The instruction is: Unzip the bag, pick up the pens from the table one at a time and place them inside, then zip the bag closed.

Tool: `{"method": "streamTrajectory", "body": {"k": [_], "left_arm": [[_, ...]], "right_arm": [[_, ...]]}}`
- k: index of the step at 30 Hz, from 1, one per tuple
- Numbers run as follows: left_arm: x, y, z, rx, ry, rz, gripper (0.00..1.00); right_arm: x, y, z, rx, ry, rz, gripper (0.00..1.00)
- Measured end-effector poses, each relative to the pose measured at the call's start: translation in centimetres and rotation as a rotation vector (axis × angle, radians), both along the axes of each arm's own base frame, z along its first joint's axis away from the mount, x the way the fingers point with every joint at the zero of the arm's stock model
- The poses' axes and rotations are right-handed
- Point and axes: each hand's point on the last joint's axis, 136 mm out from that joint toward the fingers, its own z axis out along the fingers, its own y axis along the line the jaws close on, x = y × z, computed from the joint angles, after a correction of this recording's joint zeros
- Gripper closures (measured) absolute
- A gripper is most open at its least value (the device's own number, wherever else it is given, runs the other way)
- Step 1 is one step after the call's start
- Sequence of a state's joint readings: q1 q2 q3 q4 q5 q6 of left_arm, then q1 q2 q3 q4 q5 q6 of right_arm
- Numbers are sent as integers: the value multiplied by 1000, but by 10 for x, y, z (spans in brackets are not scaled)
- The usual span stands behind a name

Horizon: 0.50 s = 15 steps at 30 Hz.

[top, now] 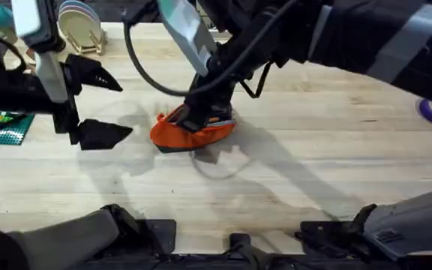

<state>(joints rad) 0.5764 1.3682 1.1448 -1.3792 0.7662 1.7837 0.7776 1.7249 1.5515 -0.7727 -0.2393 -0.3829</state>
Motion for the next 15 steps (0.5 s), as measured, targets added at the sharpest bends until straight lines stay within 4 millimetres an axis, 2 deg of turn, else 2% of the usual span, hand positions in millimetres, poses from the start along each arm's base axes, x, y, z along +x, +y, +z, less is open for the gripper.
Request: {"method": "streamTrajectory", "body": {"k": [9, 15], "left_arm": [[-2, 16, -32, -52, 51, -13, 7], [1, 16, -50, -118, 86, -53, 8]], "right_arm": [[1, 2, 5, 28, 59, -96, 5], [-1, 0, 3, 22, 74, -108, 5]]}}
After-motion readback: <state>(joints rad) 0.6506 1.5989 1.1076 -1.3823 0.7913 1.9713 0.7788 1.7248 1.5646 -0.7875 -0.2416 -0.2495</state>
